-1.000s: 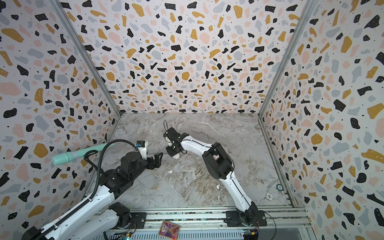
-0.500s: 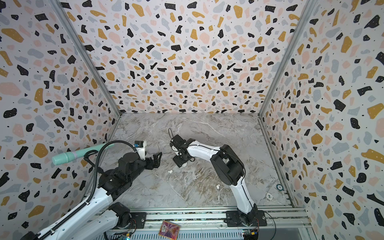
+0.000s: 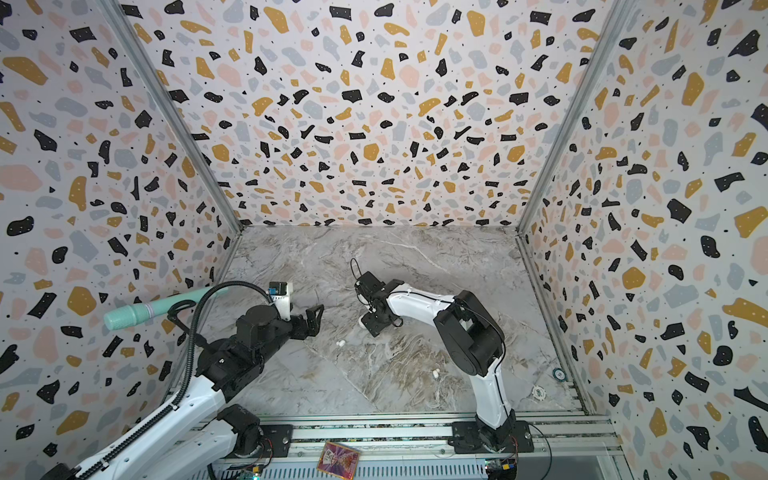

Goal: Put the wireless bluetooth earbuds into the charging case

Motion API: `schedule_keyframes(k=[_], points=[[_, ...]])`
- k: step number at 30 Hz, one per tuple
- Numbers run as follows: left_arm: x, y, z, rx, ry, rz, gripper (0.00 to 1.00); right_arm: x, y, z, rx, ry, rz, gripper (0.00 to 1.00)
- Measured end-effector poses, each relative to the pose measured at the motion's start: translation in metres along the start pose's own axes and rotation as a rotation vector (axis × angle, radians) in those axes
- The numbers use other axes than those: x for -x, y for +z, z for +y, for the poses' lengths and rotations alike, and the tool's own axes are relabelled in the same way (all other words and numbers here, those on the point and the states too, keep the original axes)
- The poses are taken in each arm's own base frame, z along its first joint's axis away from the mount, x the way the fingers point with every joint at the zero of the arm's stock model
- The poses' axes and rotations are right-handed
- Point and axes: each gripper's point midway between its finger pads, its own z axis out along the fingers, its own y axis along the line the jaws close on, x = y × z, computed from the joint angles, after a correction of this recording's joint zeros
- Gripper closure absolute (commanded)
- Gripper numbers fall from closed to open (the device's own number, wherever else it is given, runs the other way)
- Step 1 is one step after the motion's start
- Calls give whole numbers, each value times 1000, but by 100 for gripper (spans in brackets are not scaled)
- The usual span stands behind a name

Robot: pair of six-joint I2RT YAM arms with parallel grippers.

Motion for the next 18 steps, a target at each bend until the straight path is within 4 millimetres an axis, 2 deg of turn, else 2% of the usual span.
schedule_keyframes(k=[4,7,13,18], points=[[0,0,0,0,0,0,2,6,-3,-15,-24,37,-18,27],[0,0,0,0,0,0,2,16,-9,-18,-26,47,-38,26],[0,0,0,-1,0,-1,2,47,-34,-7,51,98,-102,18],[0,0,-1,-5,0,1,2,50,-41,7,104,94,-97,14]])
